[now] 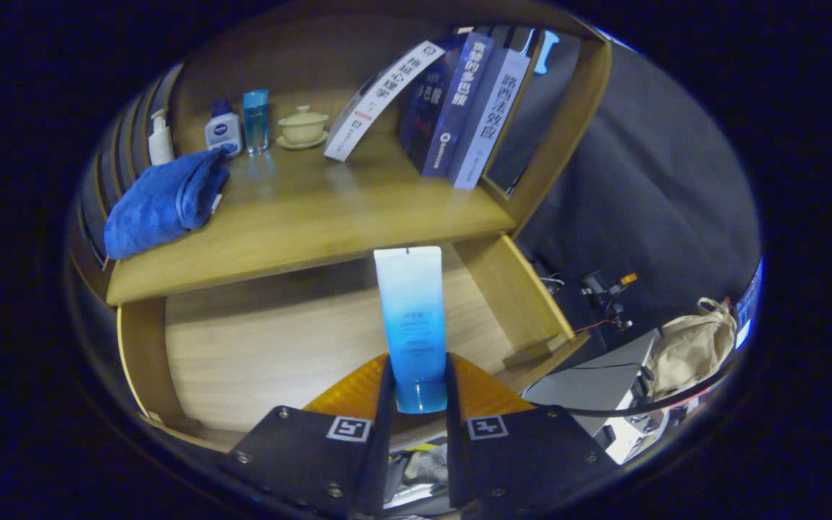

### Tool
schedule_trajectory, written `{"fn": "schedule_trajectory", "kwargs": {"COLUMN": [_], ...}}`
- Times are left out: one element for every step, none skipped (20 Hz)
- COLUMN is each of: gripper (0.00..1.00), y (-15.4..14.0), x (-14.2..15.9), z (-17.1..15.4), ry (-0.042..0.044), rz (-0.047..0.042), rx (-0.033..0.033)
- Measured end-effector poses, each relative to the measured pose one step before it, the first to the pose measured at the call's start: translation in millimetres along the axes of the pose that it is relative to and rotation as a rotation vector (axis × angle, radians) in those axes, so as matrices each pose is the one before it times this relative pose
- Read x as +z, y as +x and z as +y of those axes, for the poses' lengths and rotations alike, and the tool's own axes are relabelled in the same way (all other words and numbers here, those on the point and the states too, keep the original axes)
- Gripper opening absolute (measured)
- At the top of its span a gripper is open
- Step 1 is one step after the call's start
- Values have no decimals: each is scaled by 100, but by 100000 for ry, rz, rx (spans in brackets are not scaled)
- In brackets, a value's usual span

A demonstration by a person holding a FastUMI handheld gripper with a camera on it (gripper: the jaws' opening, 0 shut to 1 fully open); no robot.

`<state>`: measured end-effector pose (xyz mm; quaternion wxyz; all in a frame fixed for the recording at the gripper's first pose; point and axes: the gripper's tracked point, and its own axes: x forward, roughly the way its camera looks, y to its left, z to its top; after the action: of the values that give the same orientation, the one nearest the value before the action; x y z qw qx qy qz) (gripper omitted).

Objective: Pull open the drawer, take out the items inside it, and place them on the countertop above the cabinet.

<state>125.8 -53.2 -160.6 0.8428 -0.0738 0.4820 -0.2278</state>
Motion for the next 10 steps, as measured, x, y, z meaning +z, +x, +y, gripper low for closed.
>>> {"fn": "schedule_trajectory", "kwargs": {"gripper": [34, 34, 34, 34, 34, 34, 33, 34, 34, 34], "y": [-757, -589, -364, -114, 33, 302, 764, 990, 973, 891], "x": [614, 862, 1225, 1215, 1225, 1506, 967, 796, 445, 263], "z": [-311, 62, 319, 668, 879, 1191, 1287, 955, 710, 745], "ry": [1374, 1425, 1154, 862, 581, 230, -173, -155, 330, 962], "rz": [-1615, -2286, -2790, -3121, -2967, -3312, -2574, -1964, -926, 183], "rx": [-1109, 247, 1407, 2547, 3220, 3667, 4474, 3677, 3717, 3345]}}
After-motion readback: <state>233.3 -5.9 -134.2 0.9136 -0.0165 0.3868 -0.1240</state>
